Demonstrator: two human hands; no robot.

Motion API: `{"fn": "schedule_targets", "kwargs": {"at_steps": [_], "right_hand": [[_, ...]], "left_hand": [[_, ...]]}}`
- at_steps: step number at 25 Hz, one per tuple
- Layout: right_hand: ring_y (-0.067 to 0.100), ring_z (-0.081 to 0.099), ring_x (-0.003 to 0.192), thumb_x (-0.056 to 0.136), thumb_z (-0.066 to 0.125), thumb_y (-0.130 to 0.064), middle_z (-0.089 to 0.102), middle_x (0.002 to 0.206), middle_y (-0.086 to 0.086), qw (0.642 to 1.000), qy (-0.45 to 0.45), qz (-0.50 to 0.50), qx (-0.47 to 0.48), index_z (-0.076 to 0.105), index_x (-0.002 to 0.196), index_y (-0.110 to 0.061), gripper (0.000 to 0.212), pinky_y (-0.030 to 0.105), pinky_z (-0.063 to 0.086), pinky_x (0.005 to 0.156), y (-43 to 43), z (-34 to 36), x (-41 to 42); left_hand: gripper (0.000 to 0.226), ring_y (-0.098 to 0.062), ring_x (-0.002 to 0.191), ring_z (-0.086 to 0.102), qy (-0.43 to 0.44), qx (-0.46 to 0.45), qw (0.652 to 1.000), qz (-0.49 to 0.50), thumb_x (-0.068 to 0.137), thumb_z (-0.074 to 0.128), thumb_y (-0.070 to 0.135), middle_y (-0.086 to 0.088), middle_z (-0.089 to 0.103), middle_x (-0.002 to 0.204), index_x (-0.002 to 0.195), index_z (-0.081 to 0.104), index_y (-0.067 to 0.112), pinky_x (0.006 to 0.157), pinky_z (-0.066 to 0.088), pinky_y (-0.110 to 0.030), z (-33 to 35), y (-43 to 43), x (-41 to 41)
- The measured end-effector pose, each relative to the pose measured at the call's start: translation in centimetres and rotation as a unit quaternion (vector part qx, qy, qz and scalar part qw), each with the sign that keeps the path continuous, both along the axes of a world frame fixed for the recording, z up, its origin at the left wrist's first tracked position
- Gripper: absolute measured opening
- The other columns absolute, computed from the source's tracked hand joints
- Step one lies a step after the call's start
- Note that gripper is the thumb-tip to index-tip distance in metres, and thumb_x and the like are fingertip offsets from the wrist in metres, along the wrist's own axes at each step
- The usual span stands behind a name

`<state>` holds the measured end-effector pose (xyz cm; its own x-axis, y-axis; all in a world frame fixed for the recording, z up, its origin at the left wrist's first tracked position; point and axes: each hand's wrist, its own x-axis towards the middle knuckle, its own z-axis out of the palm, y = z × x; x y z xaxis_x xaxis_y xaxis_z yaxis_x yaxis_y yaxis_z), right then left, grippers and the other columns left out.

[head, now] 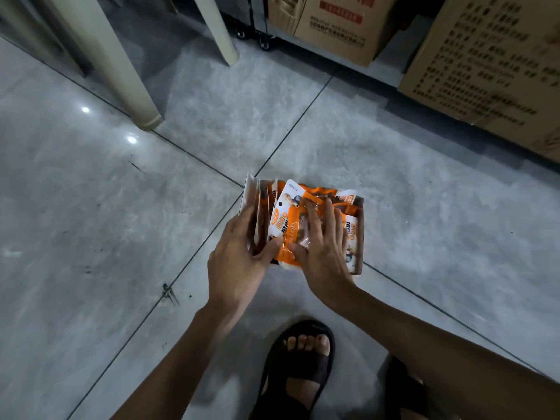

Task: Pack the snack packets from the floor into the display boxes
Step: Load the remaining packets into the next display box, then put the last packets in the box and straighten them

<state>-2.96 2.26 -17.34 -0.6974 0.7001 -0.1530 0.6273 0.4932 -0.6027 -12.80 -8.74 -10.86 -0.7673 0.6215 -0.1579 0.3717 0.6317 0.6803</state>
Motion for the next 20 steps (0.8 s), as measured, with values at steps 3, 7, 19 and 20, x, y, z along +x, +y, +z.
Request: {"fn": "schedule_targets", "kwargs": {"at_steps": [3,7,19,20], "right_hand": [[0.02,-0.01,0.151,0.092,0.045,-0.055,-0.004,0.165,0.001,0.999,0.044,-0.008,-0.025,0.006,0.156,-0.024,0.081,0.049,0.001,0.122,0.6,0.4,1.4],[0.014,0.004,0.151,0.093,0.05,-0.053,0.011,0.163,-0.002,0.995,0.093,-0.038,-0.026,0.015,0.154,-0.023,0.076,0.049,0.012,0.122,1.1,1.1,2.2],[0.014,0.058,0.104,0.094,0.059,-0.019,0.063,0.115,-0.001,0.98,0.077,-0.164,-0.077,0.063,0.116,-0.019,0.022,0.014,0.041,0.081,7.4,10.2,17.0],[0.013,0.062,0.095,0.094,0.06,-0.018,0.068,0.105,0.0,0.97,0.075,-0.203,-0.107,0.067,0.11,-0.021,0.018,0.009,0.041,0.073,8.0,11.4,19.5]], "left_hand": [[0.067,0.023,0.087,0.044,0.016,0.008,1.0,0.013,0.087,0.063,0.057,0.015,0.047,0.146,0.147,0.04,0.038,0.086,0.04,-0.025,0.3,0.1,0.4],[0.064,-0.004,0.123,0.051,0.075,0.007,0.997,0.009,0.088,0.057,0.06,0.007,0.034,0.157,0.145,0.043,0.033,0.092,0.05,-0.04,0.7,0.3,0.1],[0.039,-0.015,0.113,0.058,-0.046,0.042,0.958,-0.28,0.09,0.068,0.023,0.001,0.06,0.13,0.127,0.057,0.018,0.096,0.039,-0.012,8.8,10.7,9.0],[0.041,-0.014,0.108,0.061,-0.109,0.01,0.946,-0.306,0.089,0.069,0.023,0.0,0.061,0.13,0.129,0.056,0.019,0.095,0.046,-0.022,9.7,12.2,10.5]]}}
